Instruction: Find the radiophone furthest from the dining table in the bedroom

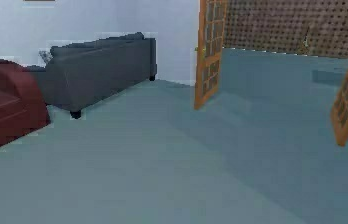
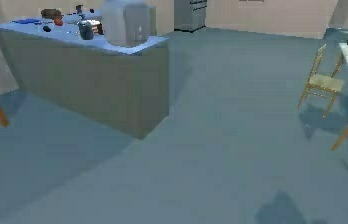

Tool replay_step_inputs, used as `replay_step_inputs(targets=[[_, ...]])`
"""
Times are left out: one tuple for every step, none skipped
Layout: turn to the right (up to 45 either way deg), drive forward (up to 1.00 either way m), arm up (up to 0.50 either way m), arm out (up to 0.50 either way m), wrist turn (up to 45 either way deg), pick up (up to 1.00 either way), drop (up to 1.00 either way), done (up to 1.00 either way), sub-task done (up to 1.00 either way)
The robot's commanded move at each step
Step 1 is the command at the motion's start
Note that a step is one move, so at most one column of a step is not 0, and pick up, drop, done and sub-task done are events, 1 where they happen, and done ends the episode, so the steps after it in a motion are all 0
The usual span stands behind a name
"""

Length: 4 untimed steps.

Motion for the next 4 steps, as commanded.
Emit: replay_step_inputs(targets=[[30.0,0.0,0.0,0.0,0.0,0.0,0.0,0.0,0.0],[0.0,1.0,0.0,0.0,0.0,0.0,0.0,0.0,0.0],[0.0,1.0,0.0,0.0,0.0,0.0,0.0,0.0,0.0],[0.0,1.0,0.0,0.0,0.0,0.0,0.0,0.0,0.0]])
